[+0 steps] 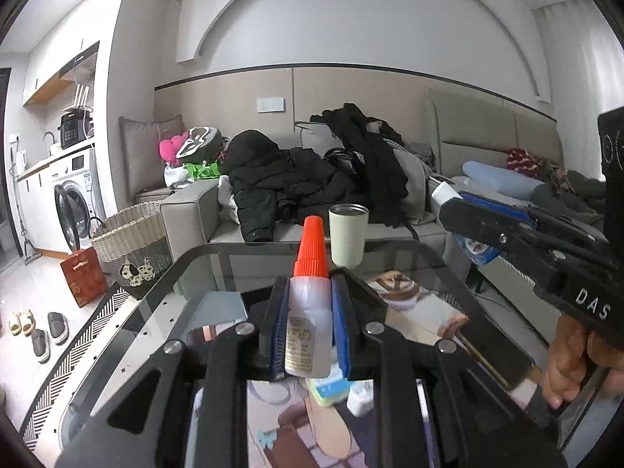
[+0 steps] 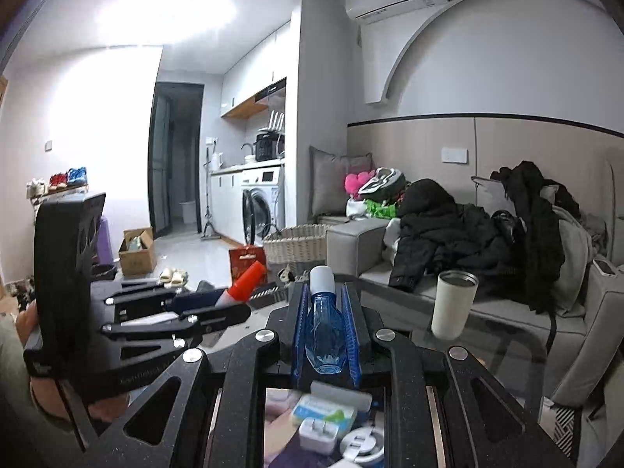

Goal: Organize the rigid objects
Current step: 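Lower both bottles into the black box and open both grippers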

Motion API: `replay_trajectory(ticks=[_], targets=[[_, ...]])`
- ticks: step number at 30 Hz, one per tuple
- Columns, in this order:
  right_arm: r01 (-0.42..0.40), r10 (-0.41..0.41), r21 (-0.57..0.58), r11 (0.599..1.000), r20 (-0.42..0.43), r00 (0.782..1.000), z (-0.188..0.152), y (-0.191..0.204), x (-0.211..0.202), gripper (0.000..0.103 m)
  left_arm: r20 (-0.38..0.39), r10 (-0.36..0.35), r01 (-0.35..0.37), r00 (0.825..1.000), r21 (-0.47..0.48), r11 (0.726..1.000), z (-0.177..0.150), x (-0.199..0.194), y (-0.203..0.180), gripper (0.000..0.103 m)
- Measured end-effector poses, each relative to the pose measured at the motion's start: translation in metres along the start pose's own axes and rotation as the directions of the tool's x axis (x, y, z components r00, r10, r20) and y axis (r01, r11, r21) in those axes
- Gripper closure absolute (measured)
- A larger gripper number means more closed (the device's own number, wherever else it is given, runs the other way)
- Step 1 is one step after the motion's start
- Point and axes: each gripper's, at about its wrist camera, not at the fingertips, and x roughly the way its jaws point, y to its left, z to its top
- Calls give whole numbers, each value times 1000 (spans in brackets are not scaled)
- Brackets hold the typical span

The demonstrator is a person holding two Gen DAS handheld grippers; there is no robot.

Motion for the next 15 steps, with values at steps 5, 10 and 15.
replay_trajectory(ticks=[5, 10, 15], targets=[[37, -37, 15, 999, -4, 999, 20, -9, 39, 85, -33, 13, -14, 999, -30, 999, 19, 43, 9, 84], [76, -60, 105, 992, -148, 987, 29, -39, 107, 85, -184, -22, 1, 983, -112, 994, 25, 105, 25, 84], [109, -45, 166, 980, -349, 936, 8, -66, 176, 86, -329, -36, -18, 944, -160, 987, 15, 158, 26, 84]])
